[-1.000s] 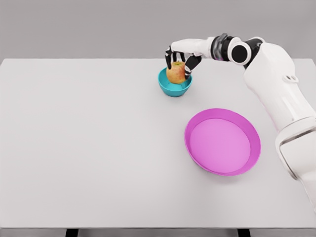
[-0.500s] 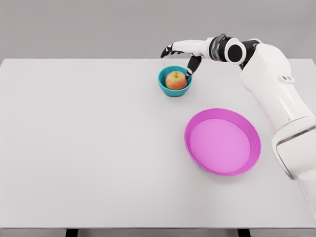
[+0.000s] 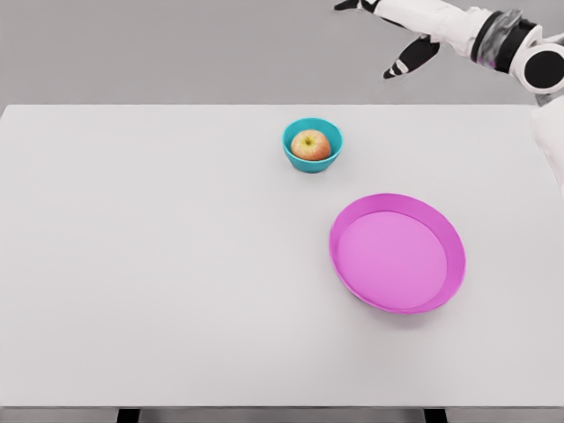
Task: Put the apple from the pink plate into the blue bowl with your right arm
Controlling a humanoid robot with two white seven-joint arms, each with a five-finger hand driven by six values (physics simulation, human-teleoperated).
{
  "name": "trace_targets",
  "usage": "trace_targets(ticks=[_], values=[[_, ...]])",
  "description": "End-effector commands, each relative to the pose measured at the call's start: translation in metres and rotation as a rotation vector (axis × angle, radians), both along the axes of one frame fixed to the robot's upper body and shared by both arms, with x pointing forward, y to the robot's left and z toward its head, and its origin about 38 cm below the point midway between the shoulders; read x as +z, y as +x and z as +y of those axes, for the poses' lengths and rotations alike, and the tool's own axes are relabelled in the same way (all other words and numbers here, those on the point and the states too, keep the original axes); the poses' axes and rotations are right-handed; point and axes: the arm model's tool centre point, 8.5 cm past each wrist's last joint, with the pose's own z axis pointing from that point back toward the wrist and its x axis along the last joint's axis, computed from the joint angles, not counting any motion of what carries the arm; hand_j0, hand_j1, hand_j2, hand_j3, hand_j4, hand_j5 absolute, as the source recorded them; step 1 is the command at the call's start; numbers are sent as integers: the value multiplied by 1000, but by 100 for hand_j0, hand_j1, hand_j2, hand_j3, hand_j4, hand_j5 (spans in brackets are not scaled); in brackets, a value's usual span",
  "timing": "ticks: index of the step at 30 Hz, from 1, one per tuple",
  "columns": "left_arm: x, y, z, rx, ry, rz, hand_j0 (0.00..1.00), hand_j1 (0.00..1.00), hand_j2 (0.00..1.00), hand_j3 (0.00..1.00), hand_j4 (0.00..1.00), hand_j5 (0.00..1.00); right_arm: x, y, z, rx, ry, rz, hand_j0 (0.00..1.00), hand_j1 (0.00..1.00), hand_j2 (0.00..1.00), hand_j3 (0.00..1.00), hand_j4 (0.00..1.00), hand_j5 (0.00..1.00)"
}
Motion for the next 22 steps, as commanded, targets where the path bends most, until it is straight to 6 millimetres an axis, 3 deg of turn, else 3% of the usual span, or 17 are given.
trace_targets(ticks=[1, 2, 4, 5, 7, 12, 15, 22], values=[[0, 0, 0, 0, 0, 0, 100, 100, 100, 100, 100, 100, 34, -12, -27, 9, 43, -100, 100, 100, 100, 100, 100, 100], [0, 0, 0, 0, 0, 0, 100, 100, 100, 100, 100, 100, 31, -14, -34, 6, 43, -101, 100, 100, 100, 100, 100, 100], [0, 0, 0, 0, 0, 0, 100, 100, 100, 100, 100, 100, -1, -22, -45, 16, 64, -73, 100, 100, 100, 100, 100, 100], [0, 0, 0, 0, 0, 0, 100, 100, 100, 100, 100, 100, -6, -23, -46, 11, 69, -64, 100, 100, 100, 100, 100, 100], [0, 0, 0, 0, 0, 0, 100, 100, 100, 100, 100, 100, -28, -41, -64, -10, 79, -56, 100, 100, 100, 100, 100, 100], [0, 0, 0, 0, 0, 0, 100, 100, 100, 100, 100, 100, -52, -72, -78, -13, 101, -55, 100, 100, 100, 100, 100, 100], [0, 0, 0, 0, 0, 0, 100, 100, 100, 100, 100, 100, -73, -87, -99, -39, 112, -4, 100, 100, 100, 100, 100, 100], [0, 1, 0, -4, 6, -1, 100, 100, 100, 100, 100, 100, -89, -98, -118, -76, 122, 31, 100, 100, 100, 100, 100, 100]])
